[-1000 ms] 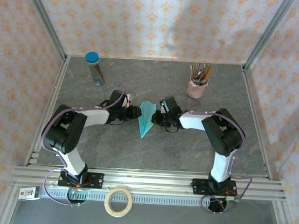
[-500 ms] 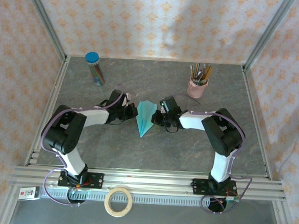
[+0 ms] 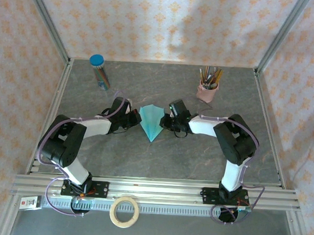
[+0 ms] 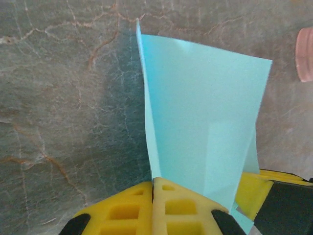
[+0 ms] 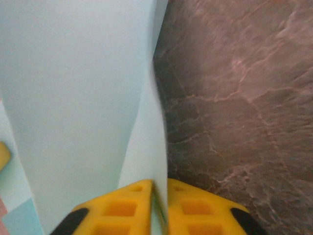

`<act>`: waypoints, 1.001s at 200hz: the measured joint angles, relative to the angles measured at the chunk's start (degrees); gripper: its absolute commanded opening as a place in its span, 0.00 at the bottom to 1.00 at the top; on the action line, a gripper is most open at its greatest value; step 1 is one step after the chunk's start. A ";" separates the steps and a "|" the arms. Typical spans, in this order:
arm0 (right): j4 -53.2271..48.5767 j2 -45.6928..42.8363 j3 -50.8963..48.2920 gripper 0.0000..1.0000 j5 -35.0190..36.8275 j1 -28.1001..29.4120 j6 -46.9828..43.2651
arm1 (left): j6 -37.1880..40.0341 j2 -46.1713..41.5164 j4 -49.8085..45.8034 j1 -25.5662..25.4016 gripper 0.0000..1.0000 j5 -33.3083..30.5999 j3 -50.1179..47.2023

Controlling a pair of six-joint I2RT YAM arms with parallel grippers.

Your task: Fold a paper plane with a square sheet of paper (pick it up from the middle)

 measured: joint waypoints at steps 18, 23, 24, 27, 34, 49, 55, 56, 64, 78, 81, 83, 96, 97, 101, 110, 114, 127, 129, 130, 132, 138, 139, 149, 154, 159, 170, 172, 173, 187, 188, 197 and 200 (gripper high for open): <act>-2.40 -1.92 2.10 0.37 3.13 0.83 -0.09 | -1.05 -0.22 1.16 0.00 0.01 0.00 -0.31; -2.82 -2.51 2.73 0.40 3.98 1.29 0.20 | -1.51 -0.20 1.38 0.00 0.01 0.00 -0.39; -2.99 -2.69 2.91 0.40 4.26 1.42 0.02 | -1.53 -0.20 1.42 0.00 0.01 -0.02 -0.42; -3.17 -3.04 3.28 0.41 4.74 1.75 0.37 | -1.62 -0.20 1.60 0.00 0.01 0.00 -0.50; -3.76 -3.82 4.13 0.45 6.10 2.60 0.55 | -1.99 -0.22 1.95 0.00 0.01 -0.02 -0.59; -4.76 -5.11 5.62 0.50 8.81 4.66 0.68 | -2.56 -0.20 2.64 0.00 0.01 -0.24 -0.90; -5.11 -5.46 6.08 0.51 9.90 5.57 0.76 | -2.80 -0.20 2.86 -0.02 0.01 -0.33 -0.96; -5.16 -5.49 6.12 0.51 10.03 5.68 0.72 | -2.86 -0.20 2.91 0.00 0.01 -0.39 -0.98; -5.51 -5.66 6.49 0.52 11.23 6.80 0.72 | -3.08 -0.20 3.17 0.00 0.01 -0.48 -1.09; -5.97 -5.64 6.64 0.54 12.41 8.57 0.76 | -3.48 -0.20 3.61 -0.02 0.01 -0.66 -1.29; -6.16 -5.64 6.64 0.55 12.52 8.90 0.79 | -3.56 -0.20 3.67 -0.02 0.01 -0.66 -1.33; -6.29 -5.57 6.64 0.55 12.52 9.11 0.79 | -3.56 -0.20 3.67 0.00 0.01 -0.68 -1.33; -6.84 -5.16 6.80 0.57 12.44 10.25 0.76 | -3.58 -0.20 3.82 -0.02 0.01 -0.70 -1.38; -6.88 -5.11 6.82 0.58 12.44 10.32 0.74 | -3.58 -0.20 3.85 -0.02 0.01 -0.70 -1.38; -7.06 -4.83 6.97 0.58 12.44 10.64 0.79 | -3.58 -0.20 3.87 0.00 0.01 -0.74 -1.38; -7.28 -4.13 7.41 0.58 12.17 11.21 0.74 | -3.58 -0.20 3.89 0.00 0.01 -0.83 -1.38; -7.28 -3.76 7.61 0.58 11.96 11.43 0.76 | -3.58 -0.20 3.91 0.00 0.01 -0.83 -1.38; -7.39 -2.71 8.13 0.58 11.32 11.96 0.76 | -3.58 -0.20 3.96 0.00 0.01 -0.83 -1.49; -7.37 -2.58 8.20 0.58 11.28 12.02 0.81 | -3.61 -0.20 3.93 -0.02 0.01 -0.83 -1.51; -7.37 -2.47 8.22 0.58 11.19 12.09 0.79 | -3.61 -0.20 3.93 0.00 0.01 -0.83 -1.53; -7.37 -2.36 8.26 0.58 11.10 12.13 0.81 | -3.58 -0.20 3.93 0.00 0.01 -0.85 -1.55; -7.48 -1.88 8.44 0.58 10.88 12.22 0.87 | -3.61 -0.20 3.93 -0.02 0.01 -0.83 -1.62; -7.50 -1.81 8.46 0.58 10.84 12.24 0.90 | -3.61 -0.20 3.93 -0.02 0.01 -0.83 -1.62; -7.74 -1.05 8.68 0.58 10.64 12.26 1.01 | -3.61 -0.17 3.93 -0.02 0.01 -0.83 -1.66; -7.98 -0.68 8.81 0.58 10.54 12.26 1.01 | -3.58 -0.17 3.93 0.00 0.01 -0.83 -1.68; -8.20 -0.37 8.92 0.58 10.47 12.26 1.03 | -3.61 -0.17 3.93 0.00 0.01 -0.83 -1.68; -8.66 0.17 9.09 0.58 10.40 12.26 1.18 | -3.58 -0.15 3.93 -0.02 0.01 -0.83 -1.68; -8.72 0.24 9.14 0.58 10.32 12.26 1.18 | -3.58 -0.15 3.93 -0.02 0.01 -0.83 -1.68; -8.76 0.31 9.16 0.58 10.32 12.26 1.20 | -3.58 -0.15 3.93 -0.02 0.01 -0.83 -1.68; -9.31 0.70 9.44 0.58 10.14 12.26 1.22 | -3.58 -0.15 3.93 0.00 0.01 -0.83 -1.68; -9.35 0.72 9.51 0.58 10.05 12.26 1.22 | -3.58 -0.15 3.93 0.00 0.01 -0.83 -1.68; -9.60 1.14 9.88 0.57 9.84 12.26 1.25 | -3.58 -0.15 3.93 -0.02 0.01 -0.83 -1.68; -9.62 1.25 9.99 0.57 9.84 12.26 1.22 | -3.58 -0.15 3.93 0.00 0.01 -0.83 -1.68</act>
